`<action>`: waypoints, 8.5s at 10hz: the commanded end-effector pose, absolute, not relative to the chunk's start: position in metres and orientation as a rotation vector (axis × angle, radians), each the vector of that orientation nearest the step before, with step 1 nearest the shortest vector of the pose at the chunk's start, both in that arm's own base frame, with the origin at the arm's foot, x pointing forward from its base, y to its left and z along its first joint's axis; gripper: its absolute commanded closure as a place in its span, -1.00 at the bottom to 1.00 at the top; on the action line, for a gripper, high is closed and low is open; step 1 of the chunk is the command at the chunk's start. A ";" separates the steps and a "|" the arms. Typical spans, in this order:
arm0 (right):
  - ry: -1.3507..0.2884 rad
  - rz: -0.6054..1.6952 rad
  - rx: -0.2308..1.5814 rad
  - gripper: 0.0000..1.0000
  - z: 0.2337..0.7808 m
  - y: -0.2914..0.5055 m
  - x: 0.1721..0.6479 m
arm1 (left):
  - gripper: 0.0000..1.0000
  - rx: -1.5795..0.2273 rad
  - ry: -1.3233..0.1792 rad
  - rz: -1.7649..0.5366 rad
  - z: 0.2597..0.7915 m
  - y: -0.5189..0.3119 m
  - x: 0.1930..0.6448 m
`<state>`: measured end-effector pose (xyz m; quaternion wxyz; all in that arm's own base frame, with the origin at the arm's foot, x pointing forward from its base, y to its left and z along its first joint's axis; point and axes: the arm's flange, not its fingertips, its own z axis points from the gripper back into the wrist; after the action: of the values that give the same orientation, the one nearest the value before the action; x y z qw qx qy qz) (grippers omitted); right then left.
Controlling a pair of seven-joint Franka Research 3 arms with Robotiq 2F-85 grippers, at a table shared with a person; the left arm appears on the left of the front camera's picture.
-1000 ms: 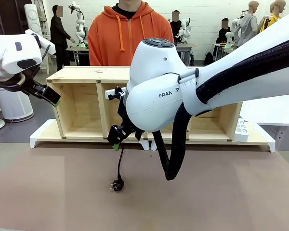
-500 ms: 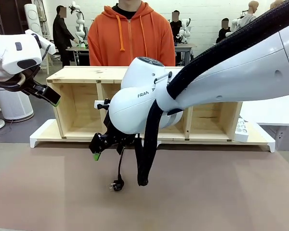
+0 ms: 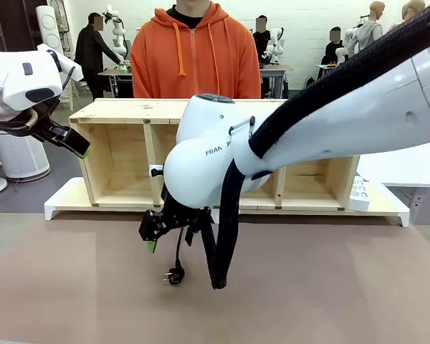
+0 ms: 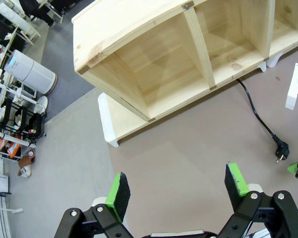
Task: Perform cable management.
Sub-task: When the cord part of the Power Cable appears at the lower middle area of the table and stops, grasp the cord part of the Power Cable, then pull the grasped Power Cable to the location of the Power Strip.
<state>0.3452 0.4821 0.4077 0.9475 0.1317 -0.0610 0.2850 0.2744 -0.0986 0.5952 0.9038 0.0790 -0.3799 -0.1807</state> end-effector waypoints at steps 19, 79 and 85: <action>-0.023 0.288 0.043 -1.00 0.312 0.521 0.397 | -1.00 0.163 -0.796 -0.374 0.595 -0.100 0.277; -0.380 -0.145 0.011 0.68 0.399 0.329 0.221 | -1.00 0.163 -0.796 -0.374 0.595 -0.100 0.277; -0.369 -0.377 0.037 0.68 0.418 0.247 0.246 | -1.00 0.163 -0.796 -0.374 0.595 -0.100 0.277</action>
<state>0.2642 0.2906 0.4336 0.9672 0.0126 -0.1895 -0.1685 0.2747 -0.0986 0.5952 0.9039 0.0789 -0.3797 -0.1806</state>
